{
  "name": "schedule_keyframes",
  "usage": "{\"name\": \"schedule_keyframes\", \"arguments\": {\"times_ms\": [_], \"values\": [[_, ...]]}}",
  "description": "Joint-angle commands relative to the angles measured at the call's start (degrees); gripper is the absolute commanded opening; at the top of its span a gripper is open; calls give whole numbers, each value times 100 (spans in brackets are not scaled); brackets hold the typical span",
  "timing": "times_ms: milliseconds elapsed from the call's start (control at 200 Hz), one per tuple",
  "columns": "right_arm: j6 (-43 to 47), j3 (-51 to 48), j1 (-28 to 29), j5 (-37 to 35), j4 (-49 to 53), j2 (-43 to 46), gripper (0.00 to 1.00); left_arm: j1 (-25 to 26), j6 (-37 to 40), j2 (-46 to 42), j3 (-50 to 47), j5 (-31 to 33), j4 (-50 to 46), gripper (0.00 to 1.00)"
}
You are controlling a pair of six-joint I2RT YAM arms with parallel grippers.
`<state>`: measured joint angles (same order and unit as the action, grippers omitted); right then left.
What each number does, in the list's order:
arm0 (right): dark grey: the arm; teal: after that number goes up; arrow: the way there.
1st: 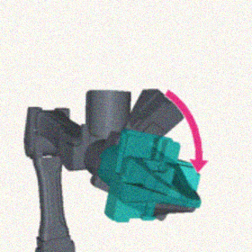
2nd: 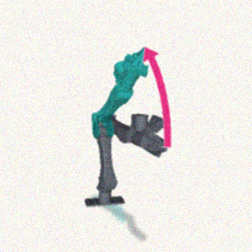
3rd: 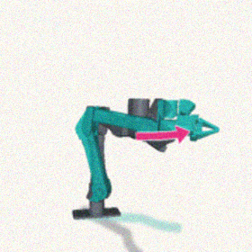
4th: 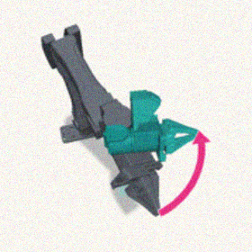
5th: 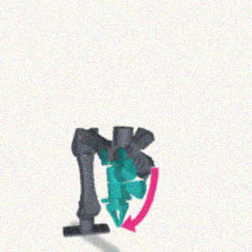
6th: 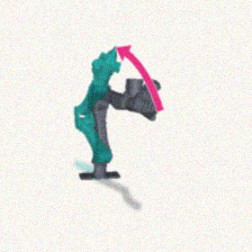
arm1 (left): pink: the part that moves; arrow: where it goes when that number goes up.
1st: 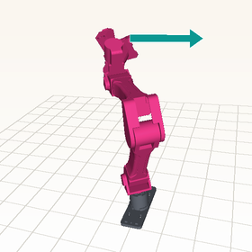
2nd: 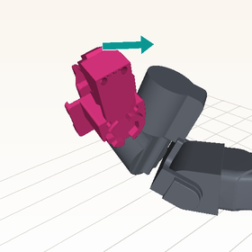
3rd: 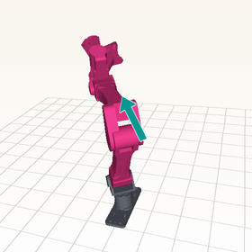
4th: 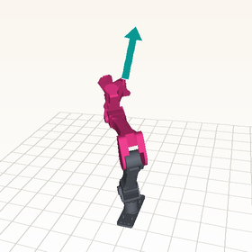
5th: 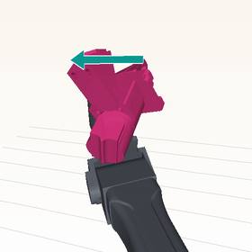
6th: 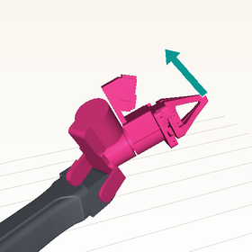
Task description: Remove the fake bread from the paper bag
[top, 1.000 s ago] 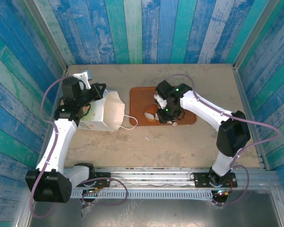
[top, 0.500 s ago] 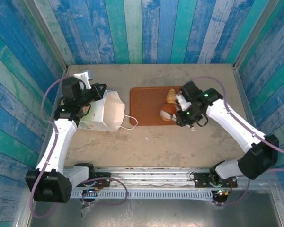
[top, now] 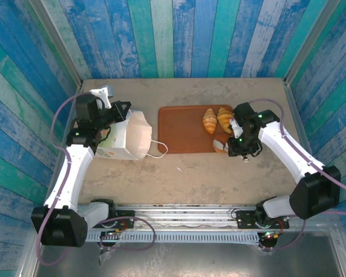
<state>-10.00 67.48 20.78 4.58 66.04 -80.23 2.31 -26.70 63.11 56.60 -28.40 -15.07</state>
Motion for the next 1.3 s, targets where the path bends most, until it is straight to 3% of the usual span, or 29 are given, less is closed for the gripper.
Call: {"name": "schedule_keyframes", "arguments": {"times_ms": [0, 471, 1292], "values": [[48, 80, -56, -102, -234, -77, 51, -2, 16, 35, -70, -46, 162, 0], [-37, 64, -109, -377, -247, -147, 58, -6, 24, 122, -52, -61, 162, 0], [24, 63, -135, -522, -48, -142, 57, -2, 21, 96, -40, -42, 116, 0]]}}
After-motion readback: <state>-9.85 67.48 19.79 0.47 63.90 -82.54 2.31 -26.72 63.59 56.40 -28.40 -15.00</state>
